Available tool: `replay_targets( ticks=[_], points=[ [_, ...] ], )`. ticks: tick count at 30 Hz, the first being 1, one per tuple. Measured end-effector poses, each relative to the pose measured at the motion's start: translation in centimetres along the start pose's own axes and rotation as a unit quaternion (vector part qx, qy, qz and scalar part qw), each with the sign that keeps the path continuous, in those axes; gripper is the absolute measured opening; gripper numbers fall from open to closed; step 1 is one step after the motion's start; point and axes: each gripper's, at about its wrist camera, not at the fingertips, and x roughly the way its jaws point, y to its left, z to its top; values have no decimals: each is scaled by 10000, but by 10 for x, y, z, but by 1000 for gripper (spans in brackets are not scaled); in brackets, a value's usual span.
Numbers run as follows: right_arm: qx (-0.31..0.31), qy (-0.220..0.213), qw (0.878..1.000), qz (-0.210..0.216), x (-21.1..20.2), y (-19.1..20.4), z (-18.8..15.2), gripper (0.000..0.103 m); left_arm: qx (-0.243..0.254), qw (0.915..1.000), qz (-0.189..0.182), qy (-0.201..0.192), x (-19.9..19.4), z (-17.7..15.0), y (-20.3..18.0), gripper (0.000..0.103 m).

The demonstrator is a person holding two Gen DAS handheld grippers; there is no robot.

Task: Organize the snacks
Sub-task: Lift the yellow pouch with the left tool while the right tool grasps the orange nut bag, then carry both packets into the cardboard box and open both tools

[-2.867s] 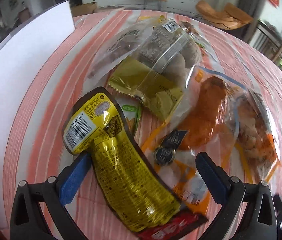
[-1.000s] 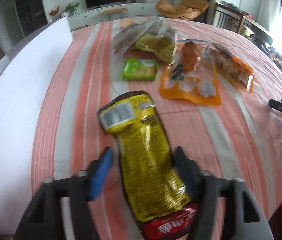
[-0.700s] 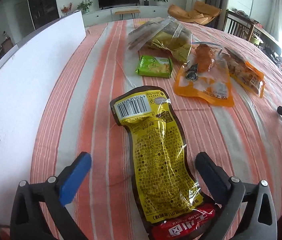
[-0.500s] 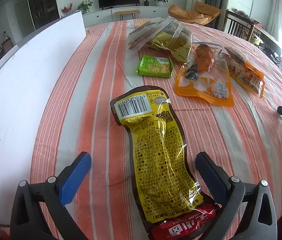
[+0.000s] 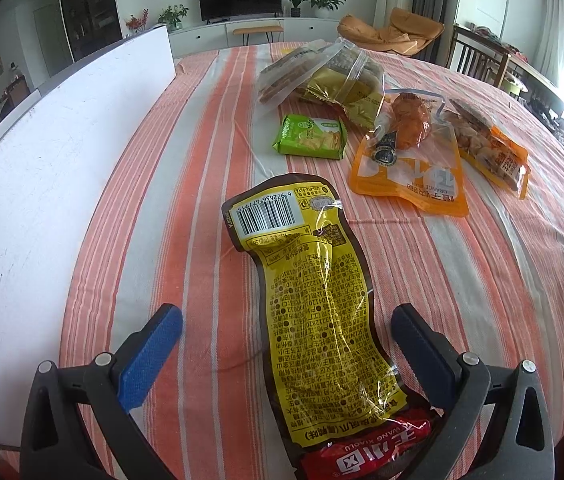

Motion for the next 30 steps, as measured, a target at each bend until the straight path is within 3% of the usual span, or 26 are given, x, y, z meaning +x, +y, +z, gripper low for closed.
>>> replay_targets(
  ticks=[2,5,7,10,11,13,14,16,17,21,25,27,29,30],
  points=[
    [53,-134,9993,336,-7,14,19,102,4,10000,-10,0,0,1,0,103],
    [-394,45,9974,599,5,51,50,102,2,10000,-11,-2,1,1,0,103],
    [-719,384,9942,697,33,74,75,102,3,10000,-12,-1,1,0,0,103],
    [-1171,905,9885,301,86,99,99,102,3,10000,-10,0,1,0,0,103],
    [-1258,1316,9830,234,113,103,102,102,1,10000,-9,-4,1,1,0,103],
    [-752,1448,9838,745,127,91,107,103,-1,10000,-10,-3,1,1,0,103],
    [-727,1258,9864,772,126,90,110,102,-3,10000,-11,-7,0,2,0,103],
    [-815,1314,9858,659,127,95,109,84,1,10000,-9,-6,0,1,0,103],
    [-764,1333,9837,936,123,95,108,71,0,10000,-10,-5,0,2,0,103],
    [-834,1325,9824,1024,114,92,98,68,-5,10000,-10,-7,0,1,0,103],
    [-360,1039,9864,1224,89,70,88,68,8,10000,-28,-4,-2,-1,-1,101],
    [-21,861,9856,1453,69,51,83,68,18,9999,-43,-102,-8,-4,-2,85],
    [248,696,9827,1696,45,32,74,68,13,9993,-254,-256,-18,-9,-5,42],
    [329,641,9816,1769,36,27,72,68,-31,9991,-351,-237,-21,-10,-7,41]
  ],
)
